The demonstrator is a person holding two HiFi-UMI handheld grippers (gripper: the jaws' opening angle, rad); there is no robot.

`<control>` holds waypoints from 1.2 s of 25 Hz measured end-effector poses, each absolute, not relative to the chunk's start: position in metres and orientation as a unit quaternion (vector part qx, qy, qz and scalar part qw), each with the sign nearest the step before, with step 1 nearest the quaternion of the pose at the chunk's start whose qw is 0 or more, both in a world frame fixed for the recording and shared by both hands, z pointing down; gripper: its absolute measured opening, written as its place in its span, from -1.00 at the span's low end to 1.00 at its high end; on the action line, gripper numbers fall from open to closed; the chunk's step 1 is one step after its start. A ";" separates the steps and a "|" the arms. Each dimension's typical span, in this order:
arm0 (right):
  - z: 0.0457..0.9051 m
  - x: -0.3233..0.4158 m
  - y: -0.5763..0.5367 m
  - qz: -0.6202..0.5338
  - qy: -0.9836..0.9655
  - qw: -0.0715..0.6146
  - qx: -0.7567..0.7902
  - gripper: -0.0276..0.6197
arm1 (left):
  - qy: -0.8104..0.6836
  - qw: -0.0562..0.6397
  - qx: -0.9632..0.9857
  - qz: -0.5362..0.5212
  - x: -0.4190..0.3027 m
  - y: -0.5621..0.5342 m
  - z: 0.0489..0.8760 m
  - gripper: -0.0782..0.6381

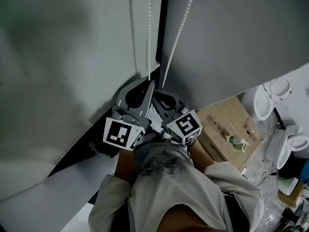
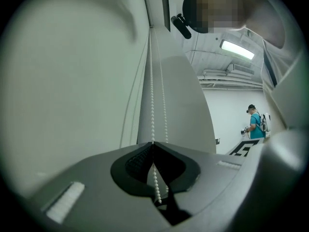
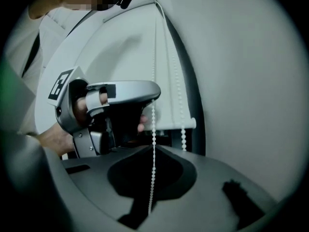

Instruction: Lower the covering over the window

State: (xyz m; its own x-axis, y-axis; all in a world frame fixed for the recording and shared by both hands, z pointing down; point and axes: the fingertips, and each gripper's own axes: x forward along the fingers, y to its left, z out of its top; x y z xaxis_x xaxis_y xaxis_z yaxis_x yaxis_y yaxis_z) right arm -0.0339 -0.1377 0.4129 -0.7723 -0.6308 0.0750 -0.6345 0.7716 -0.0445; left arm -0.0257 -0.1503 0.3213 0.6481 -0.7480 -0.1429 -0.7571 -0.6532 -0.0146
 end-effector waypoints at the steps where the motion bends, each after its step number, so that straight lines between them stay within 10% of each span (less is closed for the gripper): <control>1: 0.415 -0.033 -0.137 0.032 -0.939 0.031 0.340 -0.86 | 0.416 0.038 -0.907 0.058 -0.026 -0.149 0.324 -0.73; 17: 0.418 -0.007 -0.130 0.022 -0.922 0.028 0.385 -0.52 | 0.418 -0.002 -0.908 0.040 -0.047 -0.111 0.357 -0.50; 30: 0.357 0.004 -0.084 0.008 -0.929 -0.073 0.362 -0.86 | 0.396 0.003 -0.914 0.084 -0.071 -0.078 0.351 -0.78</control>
State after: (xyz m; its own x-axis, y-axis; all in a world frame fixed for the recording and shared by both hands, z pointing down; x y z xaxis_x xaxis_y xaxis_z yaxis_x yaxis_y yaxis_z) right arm 0.0044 -0.0836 0.3569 -0.7270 -0.6741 -0.1303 -0.6719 0.7376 -0.0673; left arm -0.0706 -0.0780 0.3510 0.6714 -0.7243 -0.1565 -0.7255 -0.6856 0.0606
